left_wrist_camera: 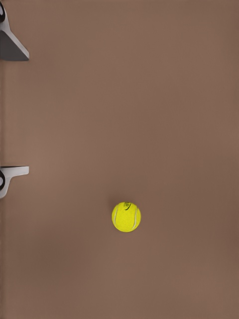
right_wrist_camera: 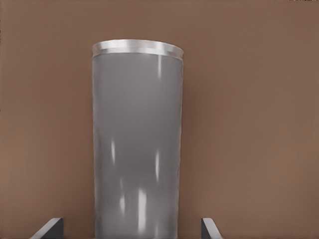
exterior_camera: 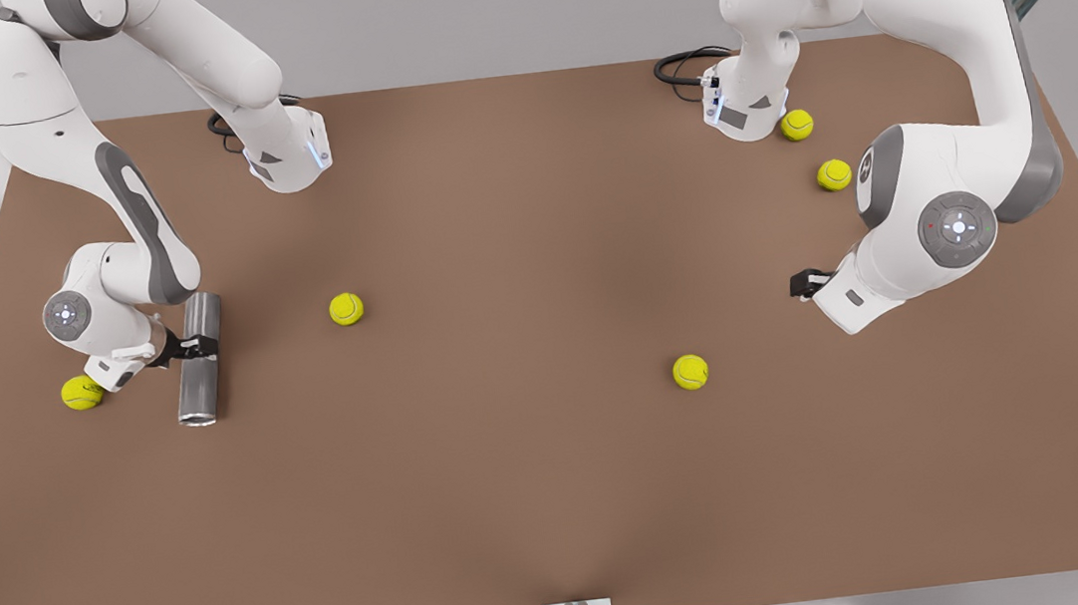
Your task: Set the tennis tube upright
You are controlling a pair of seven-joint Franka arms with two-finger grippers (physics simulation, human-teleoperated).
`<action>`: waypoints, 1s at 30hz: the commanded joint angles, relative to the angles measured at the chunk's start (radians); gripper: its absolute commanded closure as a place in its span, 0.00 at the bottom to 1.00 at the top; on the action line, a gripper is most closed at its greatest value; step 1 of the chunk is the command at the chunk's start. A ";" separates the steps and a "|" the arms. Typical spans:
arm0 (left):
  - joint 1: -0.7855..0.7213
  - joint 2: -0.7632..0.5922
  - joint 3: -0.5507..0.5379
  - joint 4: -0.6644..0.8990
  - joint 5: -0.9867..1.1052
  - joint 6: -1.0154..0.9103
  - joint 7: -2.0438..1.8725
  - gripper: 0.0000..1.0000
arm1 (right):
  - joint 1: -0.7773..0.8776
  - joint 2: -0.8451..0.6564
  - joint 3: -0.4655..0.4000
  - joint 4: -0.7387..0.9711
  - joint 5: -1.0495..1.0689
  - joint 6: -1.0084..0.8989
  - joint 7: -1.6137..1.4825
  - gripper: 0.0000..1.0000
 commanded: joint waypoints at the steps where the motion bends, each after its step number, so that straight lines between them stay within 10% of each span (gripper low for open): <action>1: 0.000 0.000 0.000 0.000 0.000 0.000 0.000 0.00 | 0.000 0.000 0.000 0.000 0.000 0.000 0.000 0.00; 30: 0.002 0.015 0.000 0.002 -0.001 -0.012 0.002 0.00 | 0.011 0.084 -0.002 0.049 -0.003 0.008 0.000 0.00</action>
